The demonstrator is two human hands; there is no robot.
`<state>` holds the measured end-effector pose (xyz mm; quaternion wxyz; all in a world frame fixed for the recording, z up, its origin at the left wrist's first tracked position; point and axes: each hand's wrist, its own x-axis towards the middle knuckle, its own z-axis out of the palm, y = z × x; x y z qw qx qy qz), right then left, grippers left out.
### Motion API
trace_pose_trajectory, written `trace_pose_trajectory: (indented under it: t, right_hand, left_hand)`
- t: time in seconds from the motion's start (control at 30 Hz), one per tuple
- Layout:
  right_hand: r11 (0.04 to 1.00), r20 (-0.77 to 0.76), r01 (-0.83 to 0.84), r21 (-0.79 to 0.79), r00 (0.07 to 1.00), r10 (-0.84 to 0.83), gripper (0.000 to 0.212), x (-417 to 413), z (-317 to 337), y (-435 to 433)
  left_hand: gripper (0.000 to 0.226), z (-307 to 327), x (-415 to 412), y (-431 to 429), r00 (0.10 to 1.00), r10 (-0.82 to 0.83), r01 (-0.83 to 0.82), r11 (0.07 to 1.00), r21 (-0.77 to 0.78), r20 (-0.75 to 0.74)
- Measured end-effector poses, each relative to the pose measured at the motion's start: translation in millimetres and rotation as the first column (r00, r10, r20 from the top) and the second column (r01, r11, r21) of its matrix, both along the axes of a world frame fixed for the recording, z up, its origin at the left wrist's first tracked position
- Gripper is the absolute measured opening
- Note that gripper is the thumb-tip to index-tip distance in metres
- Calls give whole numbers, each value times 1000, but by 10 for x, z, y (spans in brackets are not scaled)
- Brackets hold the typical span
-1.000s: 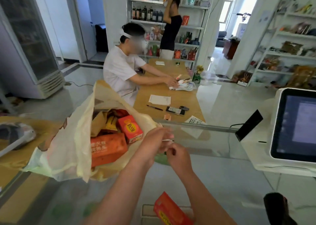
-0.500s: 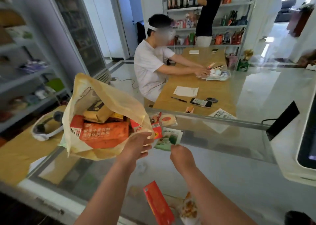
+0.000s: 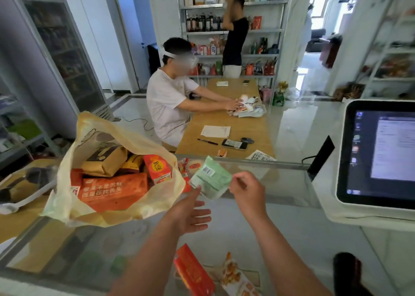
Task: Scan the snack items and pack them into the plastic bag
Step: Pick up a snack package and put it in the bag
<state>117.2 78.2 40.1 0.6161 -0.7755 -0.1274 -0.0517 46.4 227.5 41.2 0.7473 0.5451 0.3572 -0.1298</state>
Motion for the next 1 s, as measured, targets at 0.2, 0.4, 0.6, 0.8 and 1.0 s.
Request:
trace_pose_trajectory:
  t: [0.2,0.4,0.6,0.8,1.0]
  right_hand:
    - [811,-382,112,574,913,144,10,-518,300,33]
    - [927,-383,131,352,923,15,6,-912,203,135]
    - [972,-392,91,216,920,1,9,-1197,202,121]
    - [925,-411,221,308,908,-81,14,-1325,177,-179]
    - [863,-372,285,418,920,-124,14,-1180,206,-551]
  left_hand:
    - [54,29,210,15,853,235,-98,949,-299,466]
    - [34,247,251,-28,776,247,-46,940,-338,581]
    - [41,312,-17,-275,814,27,277,860,-429,580]
    - [35,178,-154,-421,782,-43,341,865,-369,622]
    - [29,173,-81,-672,785,-45,274,920,-282,617]
